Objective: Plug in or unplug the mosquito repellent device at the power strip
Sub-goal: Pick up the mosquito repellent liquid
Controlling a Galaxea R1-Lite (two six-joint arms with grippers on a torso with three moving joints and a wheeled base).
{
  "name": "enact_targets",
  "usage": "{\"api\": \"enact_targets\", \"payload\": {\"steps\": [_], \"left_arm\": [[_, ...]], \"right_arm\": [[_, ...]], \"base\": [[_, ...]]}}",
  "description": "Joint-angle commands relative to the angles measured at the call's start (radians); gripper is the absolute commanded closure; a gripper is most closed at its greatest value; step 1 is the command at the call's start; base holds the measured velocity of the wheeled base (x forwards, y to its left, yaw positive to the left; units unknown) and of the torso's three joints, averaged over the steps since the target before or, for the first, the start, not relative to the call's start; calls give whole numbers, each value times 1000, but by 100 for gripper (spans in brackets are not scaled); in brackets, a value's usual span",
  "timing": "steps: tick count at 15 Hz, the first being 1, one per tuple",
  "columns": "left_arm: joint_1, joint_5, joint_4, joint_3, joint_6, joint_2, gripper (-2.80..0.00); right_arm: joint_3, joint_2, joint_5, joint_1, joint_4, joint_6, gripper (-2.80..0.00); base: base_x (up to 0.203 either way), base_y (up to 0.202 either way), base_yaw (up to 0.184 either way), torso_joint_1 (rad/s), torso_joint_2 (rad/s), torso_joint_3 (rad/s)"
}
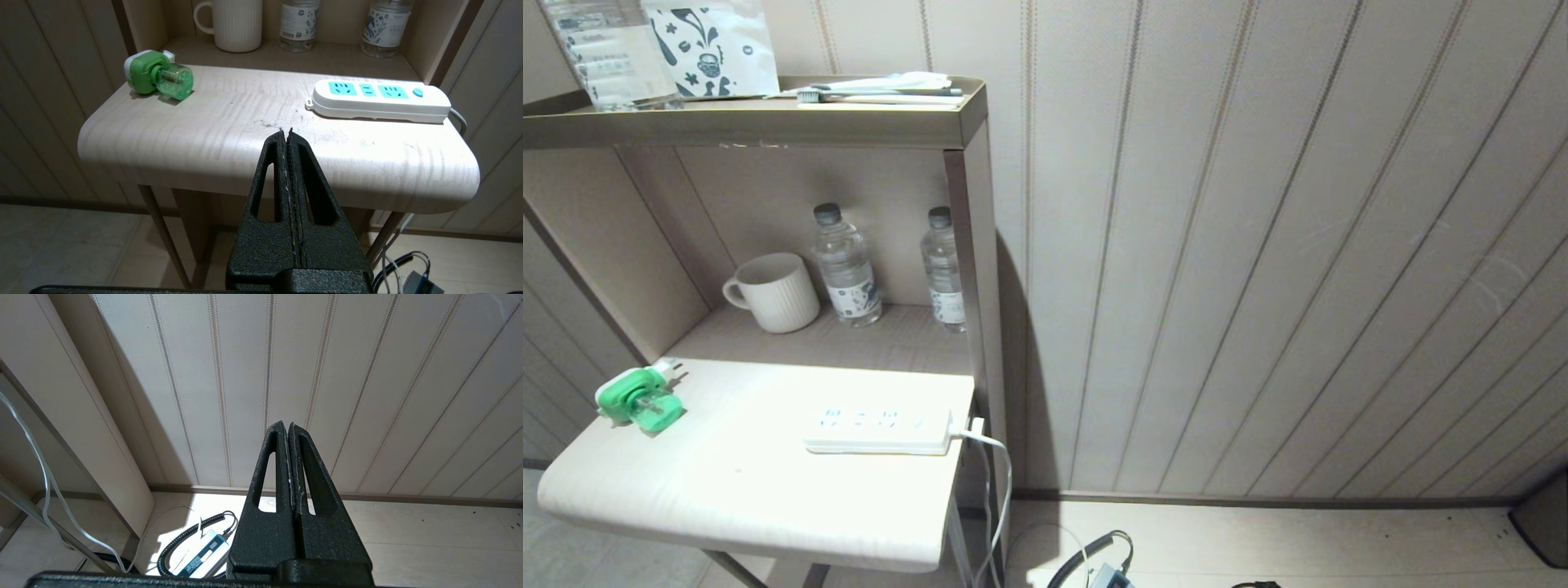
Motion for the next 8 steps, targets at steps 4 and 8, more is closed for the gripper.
{"api": "enact_targets", "payload": {"steps": [4, 8], "left_arm": [[2, -2, 2, 0, 1, 0, 0], [1, 45, 16, -42, 40, 10, 0]], "right_arm": [[0, 2, 4, 0, 0, 3, 0], [0, 2, 4, -3, 0, 4, 0]], "base": [[0, 0, 0, 0, 0, 0], [0, 0, 0, 0, 0, 0]]}}
